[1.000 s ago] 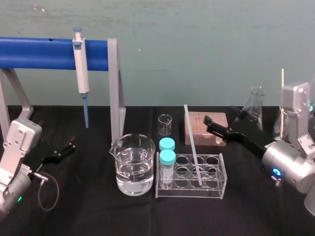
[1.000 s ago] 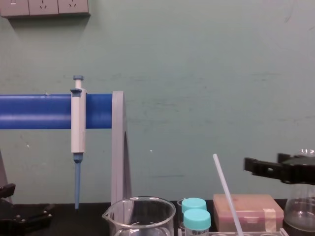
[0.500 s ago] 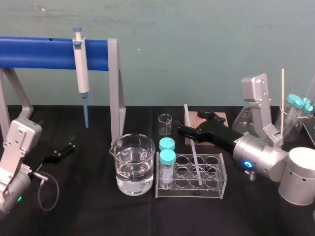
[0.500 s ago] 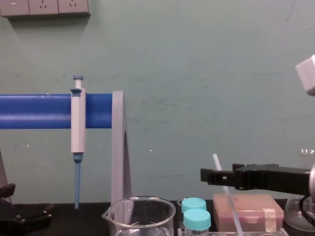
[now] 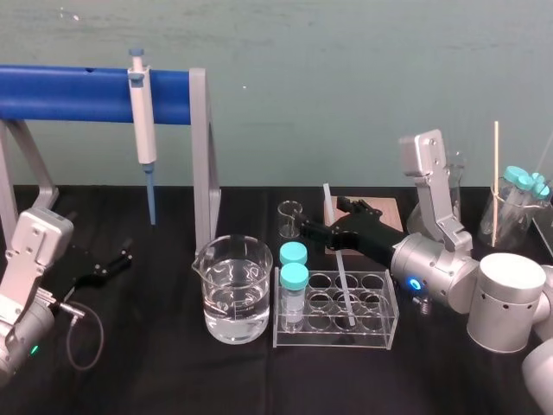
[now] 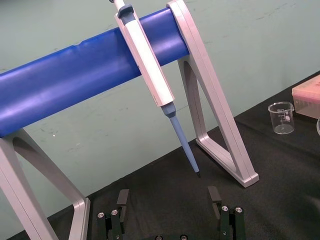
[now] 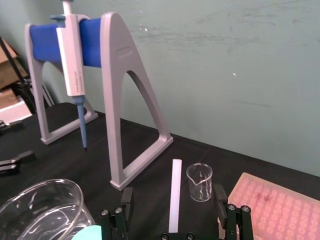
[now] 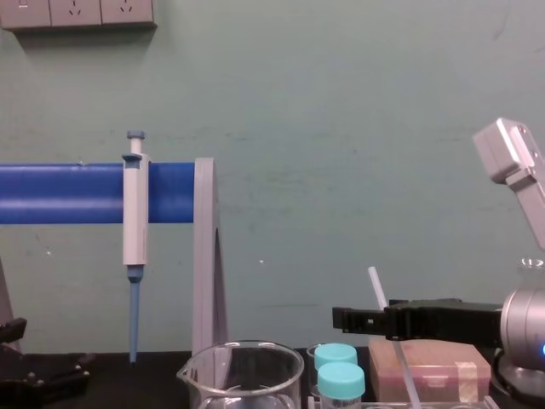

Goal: Pick up the stirring rod with one hand, then place it down.

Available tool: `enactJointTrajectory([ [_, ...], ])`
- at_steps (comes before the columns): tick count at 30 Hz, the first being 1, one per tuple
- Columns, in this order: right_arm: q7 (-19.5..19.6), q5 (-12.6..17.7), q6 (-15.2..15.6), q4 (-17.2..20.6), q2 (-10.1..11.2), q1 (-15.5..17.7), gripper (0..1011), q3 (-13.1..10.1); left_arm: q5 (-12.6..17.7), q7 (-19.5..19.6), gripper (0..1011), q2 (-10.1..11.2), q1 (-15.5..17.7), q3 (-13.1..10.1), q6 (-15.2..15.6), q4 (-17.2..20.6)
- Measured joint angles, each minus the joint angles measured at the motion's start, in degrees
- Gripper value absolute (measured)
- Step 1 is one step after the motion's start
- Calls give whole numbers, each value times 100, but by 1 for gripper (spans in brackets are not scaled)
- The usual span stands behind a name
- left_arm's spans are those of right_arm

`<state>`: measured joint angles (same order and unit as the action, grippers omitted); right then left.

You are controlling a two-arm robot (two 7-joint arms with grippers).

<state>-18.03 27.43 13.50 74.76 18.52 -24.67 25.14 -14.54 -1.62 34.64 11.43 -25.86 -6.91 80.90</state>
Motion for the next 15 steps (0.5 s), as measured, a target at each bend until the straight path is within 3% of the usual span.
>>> enactJointTrajectory([
  [9, 137, -247, 74, -27, -59, 13, 1003, -54, 0, 0, 1000, 0, 0, 0, 0, 0],
  [15, 142, -238, 73, -22, -58, 16, 1003, -58, 0, 0, 1000, 0, 0, 0, 0, 0],
])
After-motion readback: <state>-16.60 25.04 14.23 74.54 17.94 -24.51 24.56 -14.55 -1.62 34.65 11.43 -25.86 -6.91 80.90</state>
